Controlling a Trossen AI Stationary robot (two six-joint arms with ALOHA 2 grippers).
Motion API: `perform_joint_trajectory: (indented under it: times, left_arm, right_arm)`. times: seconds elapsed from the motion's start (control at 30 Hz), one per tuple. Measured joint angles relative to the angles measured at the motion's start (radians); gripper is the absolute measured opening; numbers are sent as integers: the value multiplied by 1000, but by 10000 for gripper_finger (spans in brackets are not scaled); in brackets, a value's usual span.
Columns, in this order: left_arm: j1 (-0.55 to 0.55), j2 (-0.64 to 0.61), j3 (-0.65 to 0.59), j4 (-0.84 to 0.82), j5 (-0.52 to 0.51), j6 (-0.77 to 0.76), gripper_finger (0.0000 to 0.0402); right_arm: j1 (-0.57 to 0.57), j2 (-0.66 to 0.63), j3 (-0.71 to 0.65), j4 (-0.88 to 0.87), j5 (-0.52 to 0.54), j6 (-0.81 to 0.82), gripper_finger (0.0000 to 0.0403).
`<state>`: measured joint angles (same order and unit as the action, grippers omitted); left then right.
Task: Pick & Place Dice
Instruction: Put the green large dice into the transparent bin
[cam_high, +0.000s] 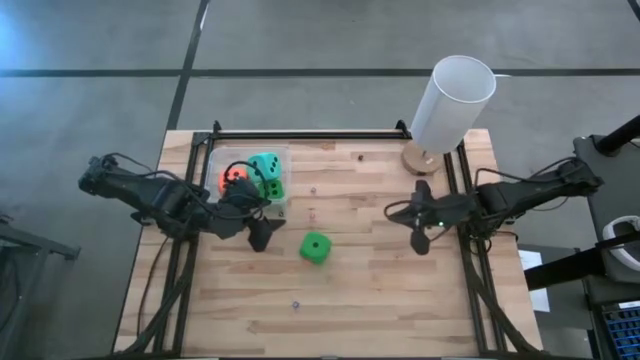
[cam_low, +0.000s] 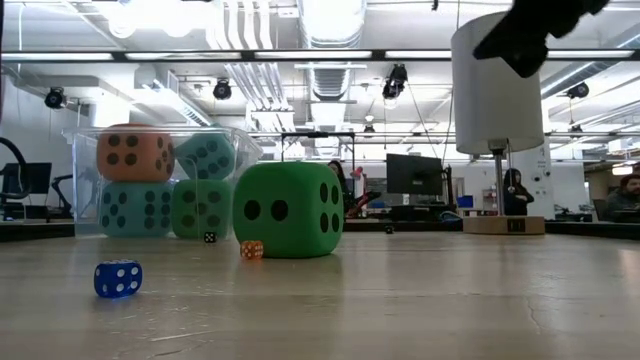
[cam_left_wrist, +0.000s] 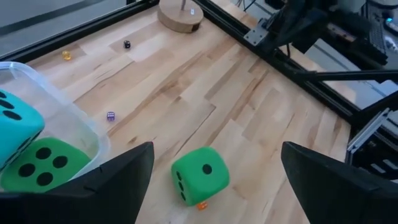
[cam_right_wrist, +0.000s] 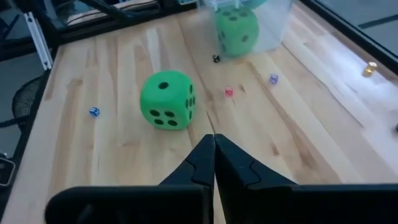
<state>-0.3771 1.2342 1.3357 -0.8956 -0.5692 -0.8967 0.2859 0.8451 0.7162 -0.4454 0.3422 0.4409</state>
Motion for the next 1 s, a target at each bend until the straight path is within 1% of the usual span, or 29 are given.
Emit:
perform_joint_trajectory:
  times: [0.17, 0.23, 0.33, 0.57, 0.77, 1.0]
  left_arm:
    - [0, 26, -1, 25, -17, 10, 357]
    - [0, 49, 0, 44, -22, 11, 354]
    - [-3, 81, 1, 78, -22, 12, 351]
    - [-4, 130, 1, 184, -15, 107, 347]
    - [-17, 137, 1, 212, -15, 153, 349]
    - [-38, 137, 1, 251, 30, 292, 351]
  right_arm:
    - [0, -128, -80, 18, -2, -11, 8]
    - [4, -160, -92, 30, -11, -25, 8]
    - [5, -187, -98, 42, -52, -50, 8]
    - [5, -195, -98, 40, -63, -56, 8]
    - [5, -188, -98, 38, -63, -56, 8]
    - [4, -177, -98, 39, -62, -56, 8]
